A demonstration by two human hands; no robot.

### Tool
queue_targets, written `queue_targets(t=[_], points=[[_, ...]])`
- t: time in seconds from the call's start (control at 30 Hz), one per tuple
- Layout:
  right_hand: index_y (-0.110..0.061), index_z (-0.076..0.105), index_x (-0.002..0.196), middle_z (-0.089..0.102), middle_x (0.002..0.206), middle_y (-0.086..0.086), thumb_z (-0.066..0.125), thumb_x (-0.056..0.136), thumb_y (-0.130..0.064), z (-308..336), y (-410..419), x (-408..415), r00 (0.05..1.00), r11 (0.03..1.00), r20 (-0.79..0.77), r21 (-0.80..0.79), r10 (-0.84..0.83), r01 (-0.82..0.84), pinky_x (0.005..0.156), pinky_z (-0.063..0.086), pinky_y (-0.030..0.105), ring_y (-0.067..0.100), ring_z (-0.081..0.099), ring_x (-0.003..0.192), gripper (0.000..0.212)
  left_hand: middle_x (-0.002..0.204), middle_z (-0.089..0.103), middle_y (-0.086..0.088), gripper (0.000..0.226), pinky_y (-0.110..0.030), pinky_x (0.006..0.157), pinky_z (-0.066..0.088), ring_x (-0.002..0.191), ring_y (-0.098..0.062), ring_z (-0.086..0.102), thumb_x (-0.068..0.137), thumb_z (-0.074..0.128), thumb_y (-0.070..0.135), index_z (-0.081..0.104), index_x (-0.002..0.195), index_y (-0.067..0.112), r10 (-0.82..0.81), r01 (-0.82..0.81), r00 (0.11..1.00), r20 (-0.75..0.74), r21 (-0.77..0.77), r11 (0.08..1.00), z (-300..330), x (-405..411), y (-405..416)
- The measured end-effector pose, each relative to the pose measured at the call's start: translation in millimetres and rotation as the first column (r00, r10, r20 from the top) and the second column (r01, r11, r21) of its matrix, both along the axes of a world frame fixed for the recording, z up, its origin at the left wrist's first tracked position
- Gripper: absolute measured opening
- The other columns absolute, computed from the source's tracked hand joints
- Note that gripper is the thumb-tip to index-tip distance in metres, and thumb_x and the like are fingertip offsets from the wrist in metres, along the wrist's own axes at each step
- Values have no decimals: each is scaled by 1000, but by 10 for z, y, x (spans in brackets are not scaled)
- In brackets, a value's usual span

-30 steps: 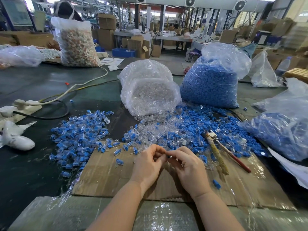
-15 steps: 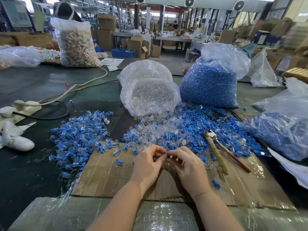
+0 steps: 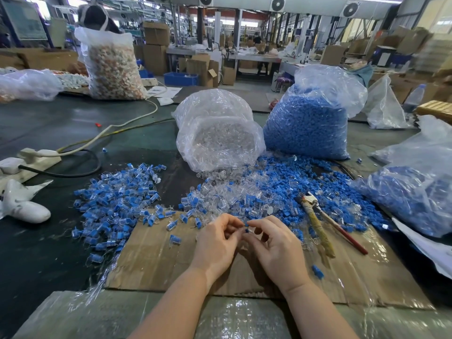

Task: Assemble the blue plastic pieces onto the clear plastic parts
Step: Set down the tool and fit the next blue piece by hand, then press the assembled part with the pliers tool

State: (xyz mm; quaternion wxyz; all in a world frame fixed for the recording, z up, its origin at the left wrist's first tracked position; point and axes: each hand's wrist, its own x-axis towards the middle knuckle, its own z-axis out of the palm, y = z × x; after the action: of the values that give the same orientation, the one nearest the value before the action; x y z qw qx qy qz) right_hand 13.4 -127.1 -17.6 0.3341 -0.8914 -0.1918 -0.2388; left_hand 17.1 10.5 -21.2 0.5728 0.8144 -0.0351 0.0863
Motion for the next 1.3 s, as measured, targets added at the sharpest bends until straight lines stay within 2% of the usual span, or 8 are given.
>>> queue_targets(t=[0.2,0.33,0.5,0.73,0.9,1.03,1.13,1.3], points=[[-9,67,100,63,92,2,72,79,-14,142,-132,92,960,966,107,18,-260,259,79,44,34,18,56,85,22,78,63,8,18,-6,65,44,69,4,57,85,64,13,58,82,29,-7,7,1000,-2,40,999,5,6,4],[-17,51,124,55,120,9,52,91,-40,242,-448,218,751,761,-150,-226,-643,607,93,36,42,27,49,109,41,76,62,8,18,-7,64,43,68,2,55,85,64,11,58,81,28,3,-3,1000,-6,40,999,-3,13,-7],[-19,34,133,40,138,15,36,88,-63,298,-772,345,449,622,-435,-616,-781,484,101,30,49,34,38,125,63,78,63,6,17,-9,65,45,71,-2,57,85,63,10,58,81,26,5,-5,999,-34,25,1000,5,38,-19],[-15,45,115,42,128,15,52,81,-39,334,-794,419,415,635,-481,-584,-772,506,95,34,49,34,37,119,42,79,64,0,14,-6,59,44,70,-4,57,85,63,9,58,82,22,30,-38,995,-97,-84,996,105,69,-15],[-11,48,96,51,107,14,50,82,-31,456,-769,409,587,734,-443,-457,-678,503,90,42,44,31,45,103,25,78,66,-5,6,-12,52,46,59,-6,56,87,59,7,60,91,12,46,-100,984,-170,-326,940,213,127,31],[-12,52,85,53,79,4,55,79,-21,701,-509,270,738,937,-586,-123,-335,327,62,40,31,21,51,72,11,72,66,-2,5,-16,50,47,54,-4,56,87,59,5,61,90,8,58,-169,969,-241,-471,866,310,247,52],[-8,52,72,48,65,7,54,75,-9,832,-292,148,627,968,-779,162,7,190,56,35,30,21,43,59,4,70,67,-2,6,-16,50,47,52,-3,57,86,61,4,62,85,10,93,-222,959,-267,-507,833,351,330,70],[-9,50,80,52,72,7,50,79,-5,796,-98,63,504,939,-838,316,210,133,59,45,31,20,52,66,4,70,65,-4,7,-12,43,42,44,1,55,86,61,3,63,83,9,167,-293,945,-283,-496,817,372,369,119]])
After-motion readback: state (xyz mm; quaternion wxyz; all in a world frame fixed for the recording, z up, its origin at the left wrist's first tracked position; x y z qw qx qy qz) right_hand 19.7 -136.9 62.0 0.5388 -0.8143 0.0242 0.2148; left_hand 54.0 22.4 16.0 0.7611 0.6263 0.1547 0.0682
